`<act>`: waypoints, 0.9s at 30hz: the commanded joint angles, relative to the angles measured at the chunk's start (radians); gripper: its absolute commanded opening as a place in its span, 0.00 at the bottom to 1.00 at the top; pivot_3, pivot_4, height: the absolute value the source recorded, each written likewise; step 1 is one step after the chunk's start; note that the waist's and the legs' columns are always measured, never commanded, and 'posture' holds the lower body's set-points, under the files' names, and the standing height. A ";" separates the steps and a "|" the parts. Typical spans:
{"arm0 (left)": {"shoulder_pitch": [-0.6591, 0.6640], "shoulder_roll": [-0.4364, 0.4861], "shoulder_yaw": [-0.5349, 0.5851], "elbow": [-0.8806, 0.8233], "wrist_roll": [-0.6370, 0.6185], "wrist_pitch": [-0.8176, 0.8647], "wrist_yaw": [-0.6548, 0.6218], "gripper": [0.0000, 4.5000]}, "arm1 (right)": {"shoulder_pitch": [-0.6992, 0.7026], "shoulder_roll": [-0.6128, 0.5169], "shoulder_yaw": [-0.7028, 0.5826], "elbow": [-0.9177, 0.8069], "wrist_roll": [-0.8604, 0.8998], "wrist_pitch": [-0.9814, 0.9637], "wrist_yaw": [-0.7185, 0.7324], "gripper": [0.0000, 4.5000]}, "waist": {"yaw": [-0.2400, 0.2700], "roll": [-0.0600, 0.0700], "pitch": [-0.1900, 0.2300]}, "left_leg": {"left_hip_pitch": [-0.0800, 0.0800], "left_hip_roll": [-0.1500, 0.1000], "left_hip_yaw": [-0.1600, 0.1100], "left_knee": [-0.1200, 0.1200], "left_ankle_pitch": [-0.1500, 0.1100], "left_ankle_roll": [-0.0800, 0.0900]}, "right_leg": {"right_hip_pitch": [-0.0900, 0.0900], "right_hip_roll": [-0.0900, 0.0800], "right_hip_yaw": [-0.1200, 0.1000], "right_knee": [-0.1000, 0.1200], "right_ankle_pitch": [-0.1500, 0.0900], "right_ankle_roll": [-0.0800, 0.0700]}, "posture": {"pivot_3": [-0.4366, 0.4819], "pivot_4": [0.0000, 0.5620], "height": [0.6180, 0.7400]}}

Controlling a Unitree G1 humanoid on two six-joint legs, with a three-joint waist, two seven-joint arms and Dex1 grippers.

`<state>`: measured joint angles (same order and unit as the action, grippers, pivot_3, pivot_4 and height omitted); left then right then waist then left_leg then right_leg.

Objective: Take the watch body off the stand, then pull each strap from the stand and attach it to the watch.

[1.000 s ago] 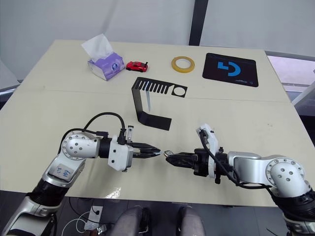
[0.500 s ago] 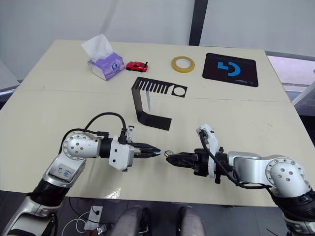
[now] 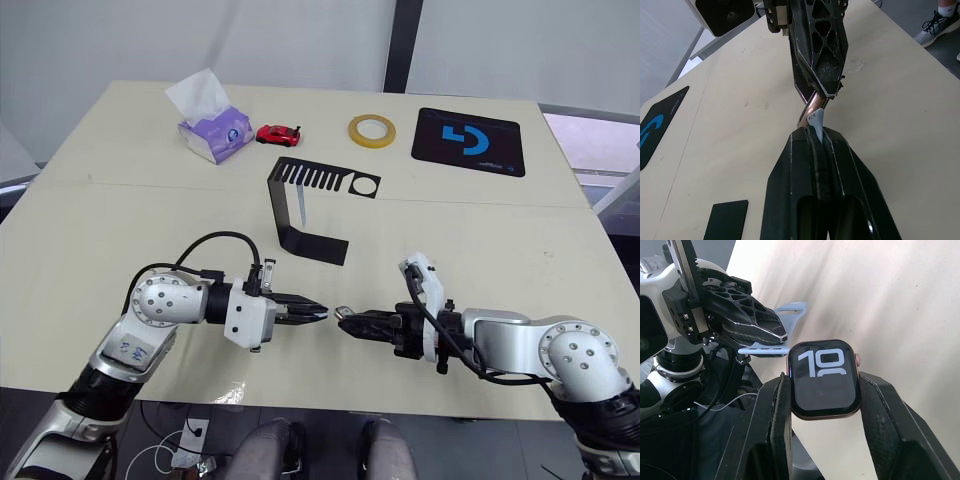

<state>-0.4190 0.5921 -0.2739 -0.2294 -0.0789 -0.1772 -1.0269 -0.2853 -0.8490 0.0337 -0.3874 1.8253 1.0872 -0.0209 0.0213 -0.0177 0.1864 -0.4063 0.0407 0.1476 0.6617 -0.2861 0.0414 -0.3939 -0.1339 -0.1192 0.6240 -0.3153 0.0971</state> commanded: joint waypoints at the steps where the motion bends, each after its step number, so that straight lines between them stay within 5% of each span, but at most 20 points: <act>1: -0.002 -0.012 -0.008 -0.038 0.005 0.005 0.015 0.00 | -0.006 0.006 -0.012 -0.015 0.016 -0.020 0.012 0.34 | 0.000 0.000 0.000 | 0.000 0.000 0.000 0.000 0.000 0.000 | 0.000 0.000 0.000 0.000 0.000 0.000 | 0.48 0.27 1.00; 27: -0.039 -0.025 -0.026 -0.050 0.040 0.063 0.022 0.00 | -0.023 0.005 0.005 -0.031 0.015 -0.015 -0.001 0.34 | 0.000 0.000 0.000 | 0.000 0.000 0.000 0.000 0.000 0.000 | 0.000 0.000 0.000 0.000 0.000 0.000 | 0.48 0.27 1.00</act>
<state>-0.4434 0.5755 -0.2927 -0.2299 -0.0416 -0.1165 -1.0135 -0.2950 -0.8487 0.0380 -0.3875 1.8225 1.0872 -0.0281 0.0215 -0.0177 0.1864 -0.4064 0.0409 0.1476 0.6617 -0.2863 0.0415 -0.3939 -0.1339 -0.1192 0.6235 -0.3153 0.0971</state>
